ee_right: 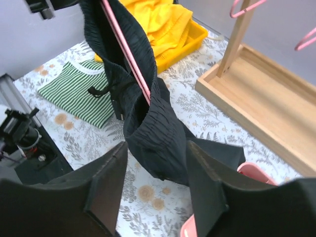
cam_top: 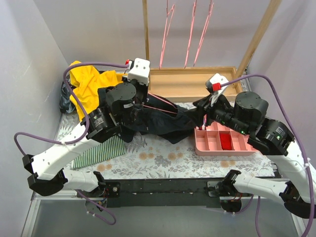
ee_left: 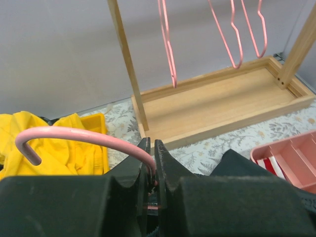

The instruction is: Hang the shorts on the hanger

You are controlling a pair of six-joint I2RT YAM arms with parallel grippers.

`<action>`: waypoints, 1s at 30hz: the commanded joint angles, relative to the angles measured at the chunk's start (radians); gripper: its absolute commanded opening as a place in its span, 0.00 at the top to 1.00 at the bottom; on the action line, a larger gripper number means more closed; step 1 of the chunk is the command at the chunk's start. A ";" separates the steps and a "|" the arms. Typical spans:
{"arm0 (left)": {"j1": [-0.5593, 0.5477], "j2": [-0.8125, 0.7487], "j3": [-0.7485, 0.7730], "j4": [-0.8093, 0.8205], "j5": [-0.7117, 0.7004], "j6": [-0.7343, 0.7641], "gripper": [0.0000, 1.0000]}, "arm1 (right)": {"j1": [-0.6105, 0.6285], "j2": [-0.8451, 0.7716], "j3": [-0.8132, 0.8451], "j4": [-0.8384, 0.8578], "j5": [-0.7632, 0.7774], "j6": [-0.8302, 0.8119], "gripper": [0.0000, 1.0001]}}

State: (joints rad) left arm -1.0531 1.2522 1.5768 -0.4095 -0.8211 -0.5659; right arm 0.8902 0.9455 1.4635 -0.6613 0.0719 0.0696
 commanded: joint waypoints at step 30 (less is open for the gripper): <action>0.031 0.003 0.134 -0.107 0.313 -0.068 1.00 | -0.004 -0.043 -0.117 -0.080 -0.238 -0.292 0.23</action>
State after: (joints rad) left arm -1.0237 1.2827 1.6562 -0.5709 -0.5228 -0.6285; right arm 0.8902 0.9676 1.3628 -0.7586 -0.1467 -0.2176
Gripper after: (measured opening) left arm 0.053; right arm 0.767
